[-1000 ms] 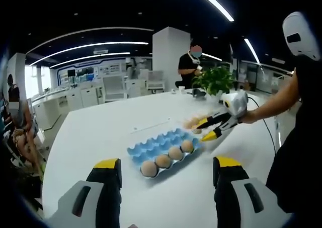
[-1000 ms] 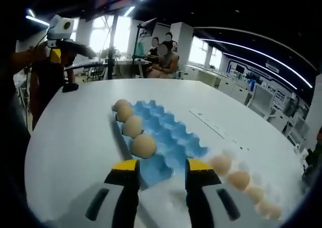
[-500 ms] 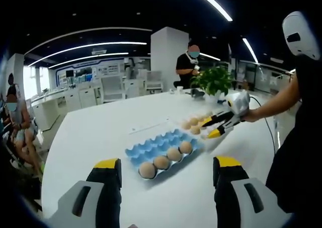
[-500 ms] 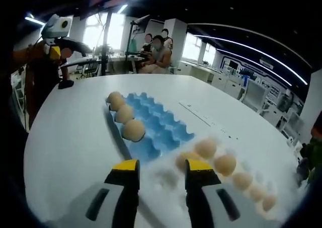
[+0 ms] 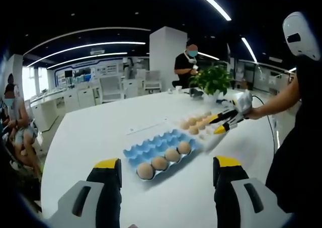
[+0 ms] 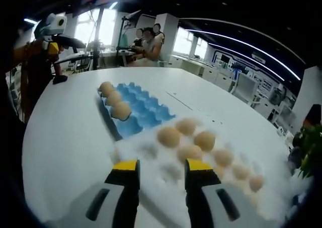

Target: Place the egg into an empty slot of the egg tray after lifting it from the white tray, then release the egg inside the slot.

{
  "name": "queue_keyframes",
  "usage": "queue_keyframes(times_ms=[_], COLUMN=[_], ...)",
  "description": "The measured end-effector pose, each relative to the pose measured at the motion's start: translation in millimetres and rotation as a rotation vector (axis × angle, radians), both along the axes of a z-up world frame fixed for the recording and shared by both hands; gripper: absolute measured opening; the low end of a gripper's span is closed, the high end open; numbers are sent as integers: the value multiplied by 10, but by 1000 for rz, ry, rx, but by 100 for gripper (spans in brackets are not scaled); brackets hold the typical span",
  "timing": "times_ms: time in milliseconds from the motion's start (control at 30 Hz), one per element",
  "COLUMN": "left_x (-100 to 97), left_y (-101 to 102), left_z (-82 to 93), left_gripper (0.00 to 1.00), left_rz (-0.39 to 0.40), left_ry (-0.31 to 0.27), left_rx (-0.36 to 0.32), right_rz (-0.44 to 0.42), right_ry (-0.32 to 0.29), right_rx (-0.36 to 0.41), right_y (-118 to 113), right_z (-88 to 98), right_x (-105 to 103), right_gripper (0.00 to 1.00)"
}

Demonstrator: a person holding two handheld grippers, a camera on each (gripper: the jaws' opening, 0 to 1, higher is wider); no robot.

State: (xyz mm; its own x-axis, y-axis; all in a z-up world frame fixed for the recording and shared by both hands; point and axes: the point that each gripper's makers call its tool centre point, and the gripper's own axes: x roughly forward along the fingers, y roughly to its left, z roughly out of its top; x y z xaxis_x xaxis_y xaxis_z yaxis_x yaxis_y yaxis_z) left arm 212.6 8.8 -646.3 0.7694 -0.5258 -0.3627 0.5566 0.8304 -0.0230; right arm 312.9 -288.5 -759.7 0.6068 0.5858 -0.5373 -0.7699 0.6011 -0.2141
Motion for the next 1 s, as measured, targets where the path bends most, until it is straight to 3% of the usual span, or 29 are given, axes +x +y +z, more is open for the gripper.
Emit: queue_keyframes(times_ms=[1000], left_x=[12], left_y=[-62], left_z=[7], left_gripper=[74], left_rz=[-17], left_ry=[-4], left_rx=[1], right_rz=[-173], right_ry=[5], right_rx=[-55], right_y=[-823], right_z=[-54], right_x=[-3], right_gripper=[35])
